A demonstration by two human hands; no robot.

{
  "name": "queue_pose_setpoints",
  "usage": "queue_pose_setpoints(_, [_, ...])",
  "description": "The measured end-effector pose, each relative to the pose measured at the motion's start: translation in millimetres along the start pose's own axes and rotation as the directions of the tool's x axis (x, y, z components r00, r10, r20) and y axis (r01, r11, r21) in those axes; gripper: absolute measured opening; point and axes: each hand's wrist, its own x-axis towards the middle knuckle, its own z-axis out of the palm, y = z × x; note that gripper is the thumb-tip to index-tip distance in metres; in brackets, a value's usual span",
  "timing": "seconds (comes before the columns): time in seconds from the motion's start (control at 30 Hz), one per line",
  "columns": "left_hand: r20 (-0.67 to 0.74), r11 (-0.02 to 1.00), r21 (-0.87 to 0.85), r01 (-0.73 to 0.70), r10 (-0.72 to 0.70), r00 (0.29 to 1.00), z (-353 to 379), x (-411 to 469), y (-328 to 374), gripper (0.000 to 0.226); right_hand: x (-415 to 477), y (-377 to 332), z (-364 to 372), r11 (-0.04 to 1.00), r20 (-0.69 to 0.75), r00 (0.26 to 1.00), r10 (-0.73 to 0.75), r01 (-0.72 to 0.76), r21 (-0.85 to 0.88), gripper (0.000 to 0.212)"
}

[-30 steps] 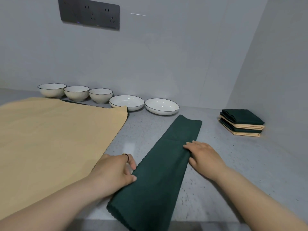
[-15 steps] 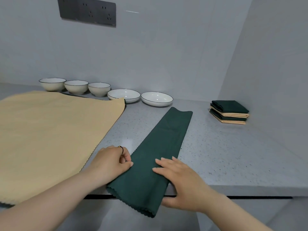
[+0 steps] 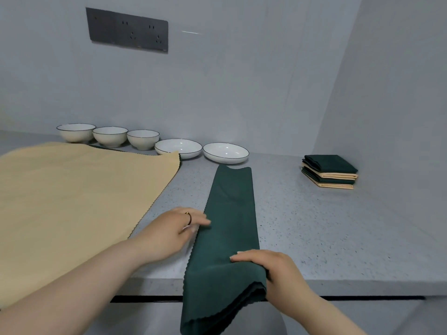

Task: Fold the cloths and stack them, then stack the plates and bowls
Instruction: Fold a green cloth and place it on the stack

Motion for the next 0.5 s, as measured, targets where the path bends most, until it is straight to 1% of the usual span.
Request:
queue_pose_setpoints(0.07, [0.002,0.996,0.076,-0.049,0.049,0.999,3.6,23.0,-5.0,0.052,2.3,0.5,-3.4,0.999,0.011,1.000,0.024,-0.024,0.021,0.065])
queue_pose_setpoints(0.1, [0.013,0.992,0.111,-0.060,0.058,0.998,6.2,33.1,-6.8,0.056,3.4,0.2,-5.7,0.998,0.009,0.999,0.039,-0.040,0.053,0.064])
queue_pose_setpoints(0.17, [0.036,0.989,0.129,-0.072,0.068,0.997,11.8,49.1,-10.3,0.055,5.3,-1.9,-9.5,0.983,-0.009,0.994,0.112,-0.109,0.150,0.062])
queue_pose_setpoints(0.23, [0.052,0.993,0.112,-0.045,0.040,0.998,16.5,60.5,-16.9,0.051,9.2,-2.5,-13.0,0.947,-0.025,0.981,0.190,-0.177,0.267,0.056])
queue_pose_setpoints(0.3, [0.051,0.997,0.072,0.002,-0.006,0.999,20.6,67.0,-26.3,0.046,15.6,-5.2,-18.0,0.917,-0.040,0.969,0.245,-0.218,0.333,0.049])
queue_pose_setpoints(0.37, [0.045,0.999,0.022,0.041,-0.042,0.998,21.6,69.2,-30.2,0.043,24.5,-6.2,-25.5,0.886,-0.054,0.953,0.298,-0.255,0.387,0.050])
queue_pose_setpoints(0.43, [0.039,0.997,-0.067,0.048,-0.046,0.998,20.5,68.9,-30.1,0.041,36.6,-8.6,-35.2,0.854,-0.067,0.935,0.347,-0.286,0.435,0.047])
queue_pose_setpoints(0.5, [0.052,0.981,-0.184,0.053,-0.045,0.998,18.5,66.0,-29.9,0.038,50.7,-9.7,-43.2,0.829,-0.119,0.907,0.403,-0.308,0.466,0.048])
